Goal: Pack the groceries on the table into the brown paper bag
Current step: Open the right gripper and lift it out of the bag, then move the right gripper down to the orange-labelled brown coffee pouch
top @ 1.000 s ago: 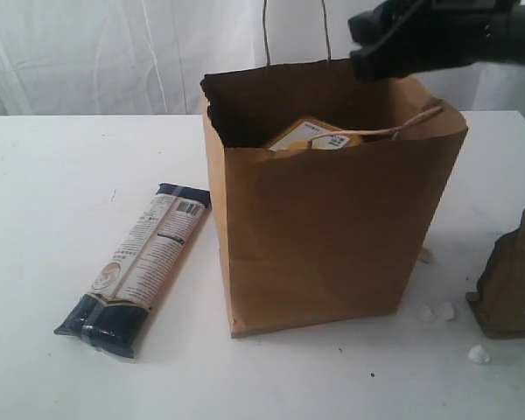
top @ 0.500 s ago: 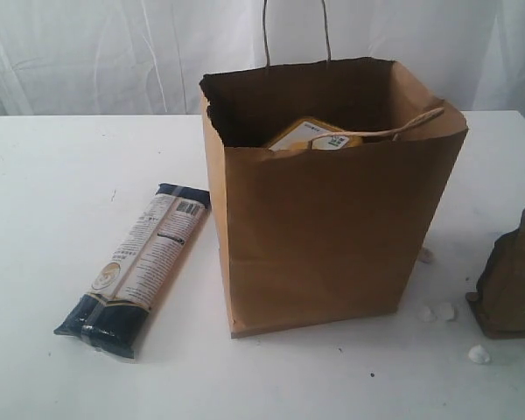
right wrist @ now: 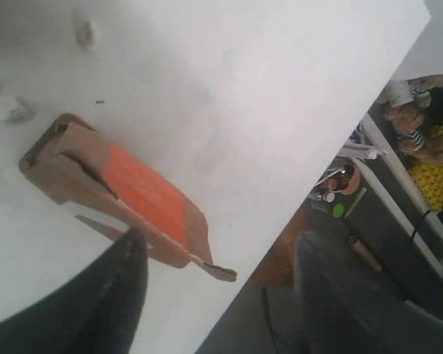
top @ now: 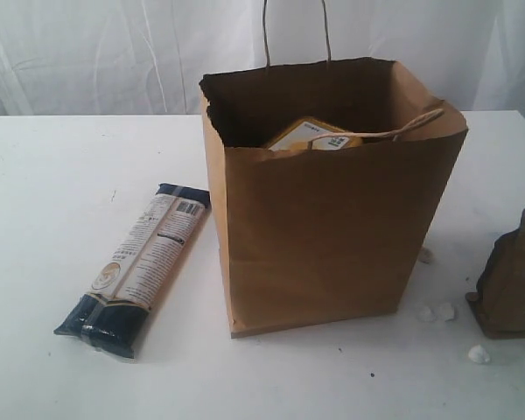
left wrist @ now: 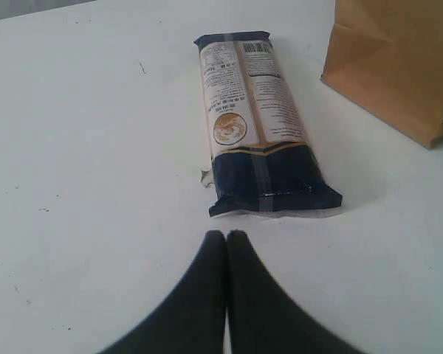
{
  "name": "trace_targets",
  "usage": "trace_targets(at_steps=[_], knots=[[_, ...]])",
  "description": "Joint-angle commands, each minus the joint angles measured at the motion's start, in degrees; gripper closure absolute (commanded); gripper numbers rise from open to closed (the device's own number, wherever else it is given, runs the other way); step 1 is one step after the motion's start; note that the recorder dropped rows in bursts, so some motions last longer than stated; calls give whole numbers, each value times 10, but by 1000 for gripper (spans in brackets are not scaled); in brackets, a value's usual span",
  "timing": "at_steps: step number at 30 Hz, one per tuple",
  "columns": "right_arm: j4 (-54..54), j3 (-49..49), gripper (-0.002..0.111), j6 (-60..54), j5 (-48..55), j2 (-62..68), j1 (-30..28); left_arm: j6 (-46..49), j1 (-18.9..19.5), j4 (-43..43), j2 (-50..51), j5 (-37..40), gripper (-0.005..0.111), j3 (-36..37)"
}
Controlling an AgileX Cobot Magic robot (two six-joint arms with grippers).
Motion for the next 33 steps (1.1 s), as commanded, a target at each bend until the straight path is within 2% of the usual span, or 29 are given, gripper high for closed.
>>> trace_targets(at_steps=[1,17,33], knots=[[-5,-2,43,-35,12,7,-4,0,1,-3,-2,2,107,2],[-7,19,42,-62,72,-16,-4,0,1,-3,-2,2,107,2],[1,61,42,-99,-47,85,-12,0,1,-3,-2,2,107,2]])
